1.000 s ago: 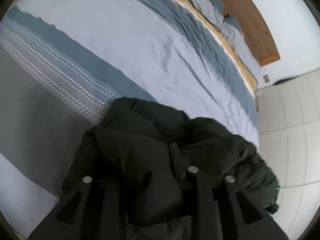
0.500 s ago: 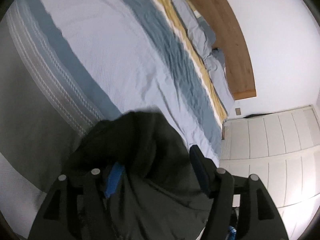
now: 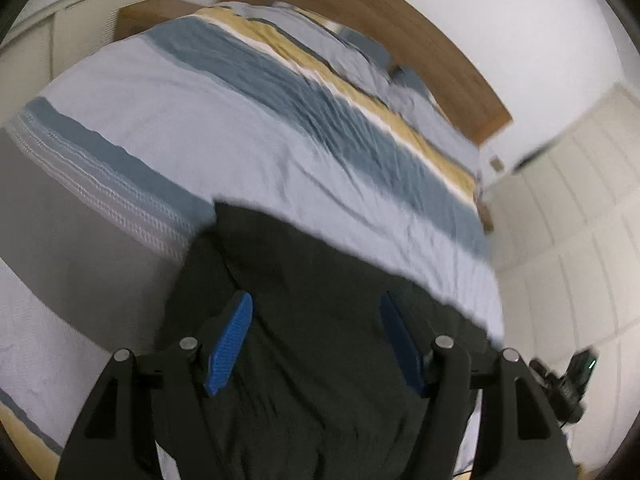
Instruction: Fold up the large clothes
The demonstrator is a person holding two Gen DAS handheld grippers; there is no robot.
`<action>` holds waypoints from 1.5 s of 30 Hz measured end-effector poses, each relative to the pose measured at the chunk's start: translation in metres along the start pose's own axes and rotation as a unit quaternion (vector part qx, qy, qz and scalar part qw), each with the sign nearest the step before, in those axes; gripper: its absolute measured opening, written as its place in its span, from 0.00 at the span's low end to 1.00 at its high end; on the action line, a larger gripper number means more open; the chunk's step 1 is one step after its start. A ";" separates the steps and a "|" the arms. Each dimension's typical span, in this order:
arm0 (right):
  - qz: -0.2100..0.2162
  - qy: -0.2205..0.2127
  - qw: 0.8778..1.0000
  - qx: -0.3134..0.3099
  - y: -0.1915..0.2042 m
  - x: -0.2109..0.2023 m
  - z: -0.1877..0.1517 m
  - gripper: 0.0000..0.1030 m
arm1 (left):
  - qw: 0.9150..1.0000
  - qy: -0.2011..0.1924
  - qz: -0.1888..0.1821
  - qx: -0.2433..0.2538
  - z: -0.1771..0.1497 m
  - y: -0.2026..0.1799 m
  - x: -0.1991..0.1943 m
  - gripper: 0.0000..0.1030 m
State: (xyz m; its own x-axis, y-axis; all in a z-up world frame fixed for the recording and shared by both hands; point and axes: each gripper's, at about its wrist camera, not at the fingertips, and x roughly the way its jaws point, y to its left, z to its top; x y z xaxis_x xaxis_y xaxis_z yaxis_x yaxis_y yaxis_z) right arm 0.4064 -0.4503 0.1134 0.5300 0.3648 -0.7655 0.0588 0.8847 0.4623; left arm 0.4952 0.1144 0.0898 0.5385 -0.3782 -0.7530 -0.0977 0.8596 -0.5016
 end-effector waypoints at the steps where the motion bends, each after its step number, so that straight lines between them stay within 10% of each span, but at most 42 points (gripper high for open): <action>1: 0.001 0.003 1.000 -0.019 0.009 0.002 -0.011 0.91 | 1.000 0.007 0.002 0.018 -0.017 -0.010 0.005 0.64; 14: -0.002 0.038 0.991 -0.130 0.080 0.067 -0.108 0.90 | 0.985 0.058 0.020 0.163 -0.124 -0.084 0.081 0.64; 27: -0.056 0.038 0.989 -0.132 0.069 0.157 -0.020 0.90 | 0.965 0.054 0.092 0.240 -0.042 -0.127 0.190 0.65; 45: -0.095 0.104 0.987 -0.072 0.018 0.272 0.039 0.98 | 0.967 0.107 0.123 0.195 0.006 -0.101 0.306 0.79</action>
State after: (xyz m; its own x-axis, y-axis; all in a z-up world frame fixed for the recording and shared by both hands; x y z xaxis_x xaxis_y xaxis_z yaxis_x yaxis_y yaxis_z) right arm 0.5847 -0.3462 -0.0692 0.3353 0.2264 -0.9145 0.0118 0.9696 0.2444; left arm 0.6755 -0.0861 -0.0875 0.3495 -0.1733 -0.9208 0.1442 0.9810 -0.1299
